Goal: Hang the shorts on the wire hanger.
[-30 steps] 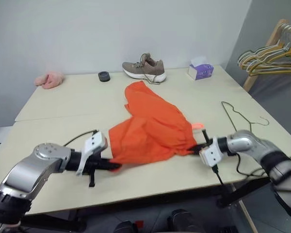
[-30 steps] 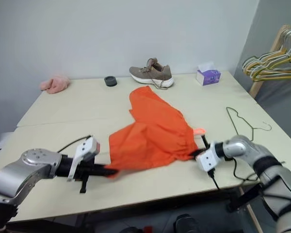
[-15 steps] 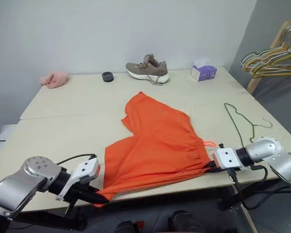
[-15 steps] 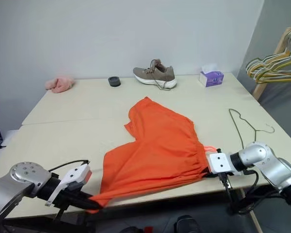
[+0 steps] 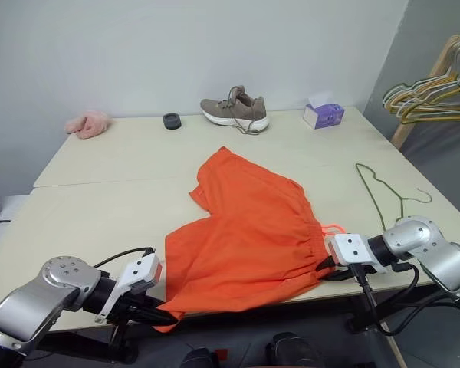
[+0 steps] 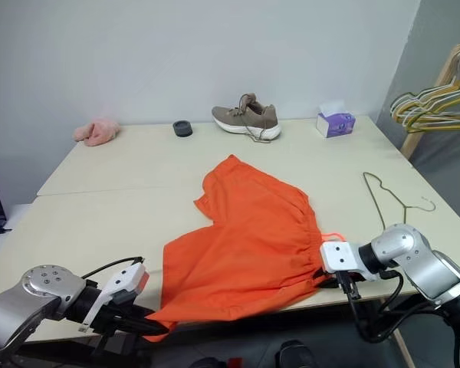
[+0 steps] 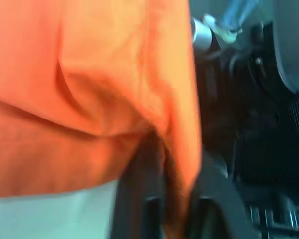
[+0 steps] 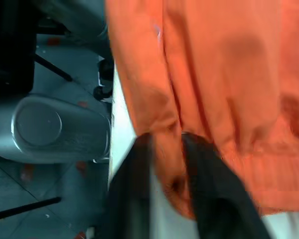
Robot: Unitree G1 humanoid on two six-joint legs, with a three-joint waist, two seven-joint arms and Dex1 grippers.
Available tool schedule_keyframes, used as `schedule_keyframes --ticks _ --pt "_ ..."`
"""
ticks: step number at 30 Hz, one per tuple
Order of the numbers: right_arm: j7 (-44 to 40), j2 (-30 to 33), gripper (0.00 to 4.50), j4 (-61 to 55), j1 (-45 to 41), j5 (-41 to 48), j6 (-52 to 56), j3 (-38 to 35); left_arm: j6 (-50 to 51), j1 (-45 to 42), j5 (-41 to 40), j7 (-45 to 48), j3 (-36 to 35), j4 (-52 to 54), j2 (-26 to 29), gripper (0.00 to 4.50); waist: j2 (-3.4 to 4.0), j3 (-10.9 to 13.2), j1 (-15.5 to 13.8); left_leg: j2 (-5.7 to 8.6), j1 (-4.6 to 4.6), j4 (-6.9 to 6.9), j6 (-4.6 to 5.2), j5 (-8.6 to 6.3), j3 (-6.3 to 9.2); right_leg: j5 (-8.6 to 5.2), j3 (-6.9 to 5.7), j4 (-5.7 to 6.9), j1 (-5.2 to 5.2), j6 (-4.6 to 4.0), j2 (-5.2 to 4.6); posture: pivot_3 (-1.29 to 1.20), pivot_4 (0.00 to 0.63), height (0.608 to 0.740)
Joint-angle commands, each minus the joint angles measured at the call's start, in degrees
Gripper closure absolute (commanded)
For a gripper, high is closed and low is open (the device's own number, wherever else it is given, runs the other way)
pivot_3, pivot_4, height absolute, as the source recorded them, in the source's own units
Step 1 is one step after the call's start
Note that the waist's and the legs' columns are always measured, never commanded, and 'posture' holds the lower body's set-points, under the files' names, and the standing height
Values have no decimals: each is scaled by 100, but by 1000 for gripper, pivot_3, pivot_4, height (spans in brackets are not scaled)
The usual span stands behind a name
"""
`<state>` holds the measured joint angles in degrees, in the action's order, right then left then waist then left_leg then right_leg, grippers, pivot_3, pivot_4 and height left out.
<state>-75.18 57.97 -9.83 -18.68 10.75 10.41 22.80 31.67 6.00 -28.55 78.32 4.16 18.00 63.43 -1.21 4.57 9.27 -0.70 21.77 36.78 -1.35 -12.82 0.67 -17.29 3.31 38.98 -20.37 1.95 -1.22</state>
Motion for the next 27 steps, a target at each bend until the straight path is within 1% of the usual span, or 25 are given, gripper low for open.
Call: schedule_keyframes --ticks 1,3,4,5,6,7,9,12,15,18,19,22,25,27 --pt "-221 104 1984 -500 0 417 453 -414 75 -27 -197 -17 -262 253 -7 2608 0 1 -1 0 0 0 0 0 0 0 0 0 -1 0 0 -142 26 740" --pt "-272 106 1296 -774 12 780 885 -617 54 21 -264 -7 -334 276 -18 2020 -2 0 -3 -1 1 -1 0 0 0 2 0 0 -1 3 0 -143 26 740" --pt "-231 63 885 -887 -14 996 1143 -750 43 47 -308 13 -382 273 -32 1645 -2 1 -3 -2 1 -1 -1 -1 1 5 -1 0 -1 9 0 -144 26 740" --pt "-162 -3 628 -960 -58 1197 1380 -893 29 65 -359 36 -442 265 -55 1429 -2 1 -3 -2 1 -1 -1 -1 2 6 -1 0 -1 11 0 -145 27 740" --pt "-48 -101 230 -999 -120 1391 1605 -1047 23 78 -419 45 -507 259 -81 1080 -2 1 -3 -3 1 -1 -2 -1 2 5 -1 0 -1 9 0 -147 27 740" --pt "70 -207 0 -966 -210 1576 1852 -1210 29 86 -498 82 -579 266 -90 768 -2 1 -3 -3 1 -1 -2 -1 2 5 -1 0 -1 8 0 -147 27 740" --pt "278 -368 0 -806 -368 1712 2107 -1444 23 94 -602 113 -705 282 -112 768 -6 4 -1 -3 1 -1 -3 -2 2 -5 -1 0 -1 -8 0 -150 29 740" --pt "635 -630 0 -388 -601 1633 2126 -1699 30 121 -725 160 -841 305 -111 768 -8 3 -2 -2 2 -1 -3 -2 1 -5 0 -1 -11 -10 -1 -150 29 740" --pt "1817 -1288 0 806 -1230 1016 1775 -1928 146 -63 -981 -18 -1041 228 -324 768 -9 3 15 -2 2 0 -3 -2 -1 -5 2 -2 -14 -9 -1 -159 29 740" --pt "2573 -1698 0 1811 -1736 402 1528 -1845 399 -396 -1336 -220 -1195 186 -585 768 -7 4 19 0 6 0 -2 -1 -14 1 18 1 -12 -2 4 -159 28 740" --pt "2762 -1821 0 2102 -1872 248 1467 -1811 462 -486 -1415 -265 -1228 197 -644 768 -8 4 16 0 11 0 -2 -1 -13 16 16 1 -14 24 8 -159 28 740" --pt "3222 -2174 0 3030 -2258 -236 1240 -1629 630 -691 -1625 -350 -1299 231 -754 768 -8 3 26 0 24 -5 -4 -3 -15 16 18 0 -25 27 18 -158 25 740" --pt "3686 -2547 0 4066 -2657 -679 875 -1517 689 -807 -1626 -384 -1261 220 -770 768 -6 2 52 1 41 -9 -4 -4 -27 18 29 1 -48 24 30 -152 23 740" --pt "3907 -2744 0 4698 -2897 -883 614 -1478 691 -840 -1594 -389 -1216 228 -751 768 -7 2 81 1 66 -7 -4 -3 -37 34 39 8 -76 5 34 -148 22 740"
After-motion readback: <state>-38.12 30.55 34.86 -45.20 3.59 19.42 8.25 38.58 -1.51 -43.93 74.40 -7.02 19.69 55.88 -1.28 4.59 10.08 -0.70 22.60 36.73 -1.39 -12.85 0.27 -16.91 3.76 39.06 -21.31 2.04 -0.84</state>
